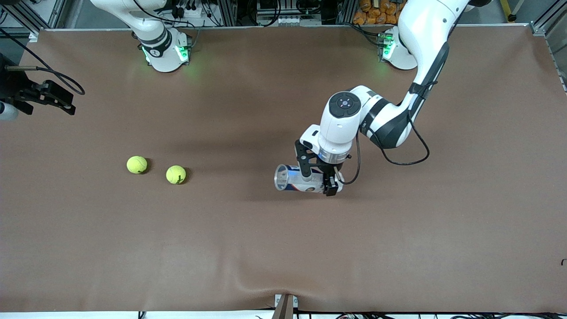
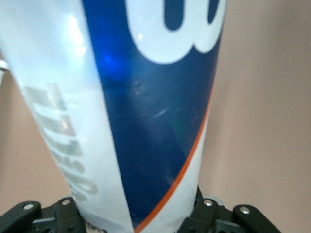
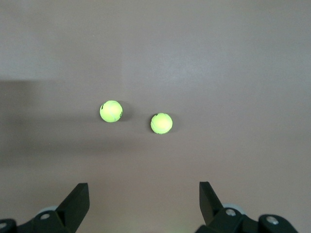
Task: Insert tennis ball vertically with right arm
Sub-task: 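Lift the can upright with the left gripper, opening facing up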
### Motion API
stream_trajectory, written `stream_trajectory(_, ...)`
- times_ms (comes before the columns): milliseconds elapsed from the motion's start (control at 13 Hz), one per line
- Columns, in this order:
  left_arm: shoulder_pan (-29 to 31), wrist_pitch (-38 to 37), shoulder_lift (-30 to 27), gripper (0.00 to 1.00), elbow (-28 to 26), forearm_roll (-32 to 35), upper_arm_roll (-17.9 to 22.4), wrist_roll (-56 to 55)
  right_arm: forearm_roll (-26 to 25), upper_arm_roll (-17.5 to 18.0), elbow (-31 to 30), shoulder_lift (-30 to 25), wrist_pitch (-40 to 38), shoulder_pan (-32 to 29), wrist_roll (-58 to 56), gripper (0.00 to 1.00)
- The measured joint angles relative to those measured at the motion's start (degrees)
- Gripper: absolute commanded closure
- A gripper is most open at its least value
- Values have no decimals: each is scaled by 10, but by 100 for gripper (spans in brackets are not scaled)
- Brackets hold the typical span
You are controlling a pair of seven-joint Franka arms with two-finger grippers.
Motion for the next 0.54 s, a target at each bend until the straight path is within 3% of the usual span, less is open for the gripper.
stream_trajectory(537,-12,269,53,29,-6,-61,-15,-152,-22,-2,-2,20,5,-2,0,0)
